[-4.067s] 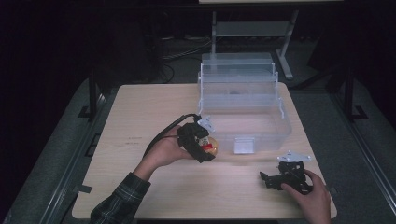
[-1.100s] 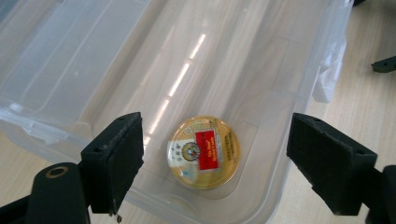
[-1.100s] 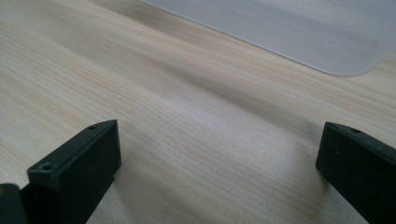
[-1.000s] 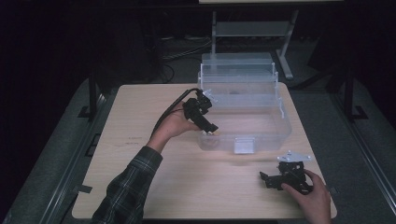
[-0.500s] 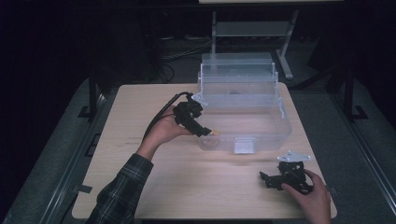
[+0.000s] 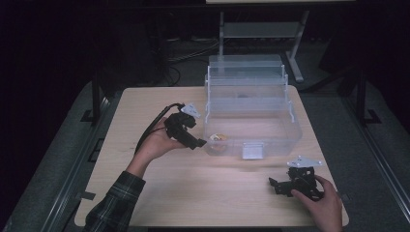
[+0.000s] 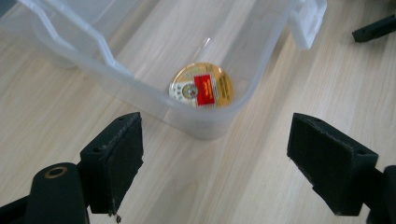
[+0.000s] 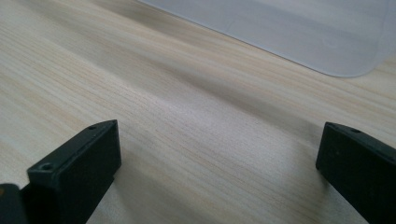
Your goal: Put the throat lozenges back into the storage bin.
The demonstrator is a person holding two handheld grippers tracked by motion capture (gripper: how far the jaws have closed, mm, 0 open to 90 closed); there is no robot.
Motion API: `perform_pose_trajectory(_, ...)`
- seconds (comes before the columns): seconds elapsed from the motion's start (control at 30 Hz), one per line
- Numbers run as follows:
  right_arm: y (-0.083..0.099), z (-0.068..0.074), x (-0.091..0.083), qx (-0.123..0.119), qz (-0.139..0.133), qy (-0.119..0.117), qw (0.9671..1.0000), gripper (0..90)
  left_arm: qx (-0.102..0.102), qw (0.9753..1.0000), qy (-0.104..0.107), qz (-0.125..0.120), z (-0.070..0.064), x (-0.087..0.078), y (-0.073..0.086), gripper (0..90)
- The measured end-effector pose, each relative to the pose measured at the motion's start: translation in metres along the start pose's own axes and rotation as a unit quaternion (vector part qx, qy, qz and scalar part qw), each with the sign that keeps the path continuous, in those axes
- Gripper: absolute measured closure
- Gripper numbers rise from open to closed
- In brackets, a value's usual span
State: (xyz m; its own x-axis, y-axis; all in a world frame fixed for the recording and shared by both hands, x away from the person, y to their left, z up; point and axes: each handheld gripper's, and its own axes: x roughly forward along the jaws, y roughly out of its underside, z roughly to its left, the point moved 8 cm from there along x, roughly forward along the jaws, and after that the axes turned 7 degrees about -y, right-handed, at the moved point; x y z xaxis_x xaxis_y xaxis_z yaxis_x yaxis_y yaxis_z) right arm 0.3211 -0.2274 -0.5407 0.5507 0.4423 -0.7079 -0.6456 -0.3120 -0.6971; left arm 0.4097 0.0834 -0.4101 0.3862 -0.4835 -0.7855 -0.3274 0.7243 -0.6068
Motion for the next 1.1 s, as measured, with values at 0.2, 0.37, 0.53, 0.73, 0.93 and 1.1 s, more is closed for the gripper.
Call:
perform_pose_trajectory(0.2,0.0,0.0,0.0,0.0,0.0,0.0,1.0,0.0,-0.015,0.9999,-0.003,-0.005,-0.002,-0.004,0.016,17.8)
perform_pose_trajectory(0.37,0.0,0.0,0.0,0.0,0.0,0.0,1.0,0.0,-0.016,0.9998,-0.007,-0.01,-0.004,-0.009,0.026,17.5)
perform_pose_trajectory(0.53,0.0,0.0,0.0,0.0,0.0,0.0,1.0,0.0,-0.022,0.9996,-0.012,-0.014,-0.007,-0.013,0.038,15.5)
perform_pose_trajectory(0.73,0.0,0.0,0.0,-0.001,0.0,0.0,1.0,0.0,-0.036,0.9991,-0.018,-0.015,-0.009,-0.014,0.057,12.7)
perform_pose_trajectory(0.93,0.0,0.0,0.0,0.0,0.0,0.0,1.0,0.0,-0.044,0.9983,-0.031,-0.023,-0.011,-0.016,0.074,12.6)
perform_pose_trajectory(1.1,0.0,0.0,0.0,0.0,0.0,0.0,1.0,0.0,-0.042,0.9976,-0.045,-0.032,-0.011,-0.019,0.085,12.7)
